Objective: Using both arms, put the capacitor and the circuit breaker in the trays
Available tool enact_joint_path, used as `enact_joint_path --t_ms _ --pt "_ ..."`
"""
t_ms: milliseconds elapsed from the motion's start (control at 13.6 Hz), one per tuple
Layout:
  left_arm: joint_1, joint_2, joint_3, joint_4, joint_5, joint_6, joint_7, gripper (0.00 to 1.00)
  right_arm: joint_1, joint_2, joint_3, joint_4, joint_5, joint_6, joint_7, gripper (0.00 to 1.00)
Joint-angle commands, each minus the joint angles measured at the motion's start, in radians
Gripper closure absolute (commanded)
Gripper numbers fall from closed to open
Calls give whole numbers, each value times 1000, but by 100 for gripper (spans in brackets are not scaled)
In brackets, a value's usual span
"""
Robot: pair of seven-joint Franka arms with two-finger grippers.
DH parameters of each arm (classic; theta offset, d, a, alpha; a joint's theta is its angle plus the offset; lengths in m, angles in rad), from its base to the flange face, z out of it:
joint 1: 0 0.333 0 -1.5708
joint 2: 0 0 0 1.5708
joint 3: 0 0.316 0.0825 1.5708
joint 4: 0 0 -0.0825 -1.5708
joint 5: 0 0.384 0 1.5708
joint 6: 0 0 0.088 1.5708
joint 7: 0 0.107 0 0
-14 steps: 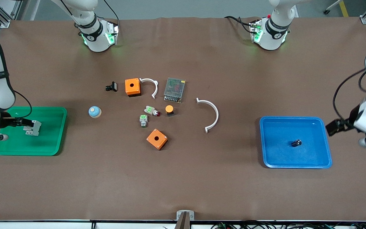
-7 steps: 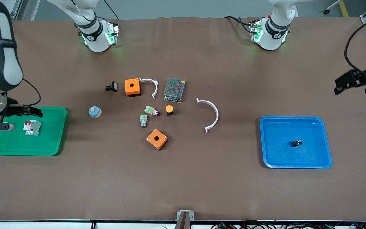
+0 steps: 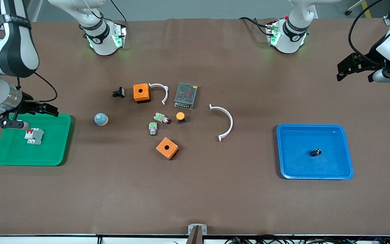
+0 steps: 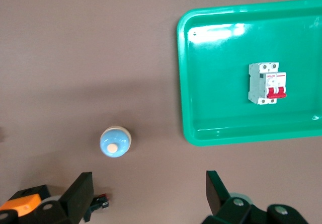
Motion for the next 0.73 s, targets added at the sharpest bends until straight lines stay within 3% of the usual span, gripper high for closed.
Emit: enact_joint_path --t_ms 0,440,660 --pt "-3 -19 4 -20 -8 12 5 0 14 -74 -7 -21 16 -42 19 1" --pt "0 4 7 20 10 6 11 0 12 -73 -10 196 40 -272 15 1" --pt "3 17 13 21 10 5 8 0 9 -65 -11 312 40 -324 13 0"
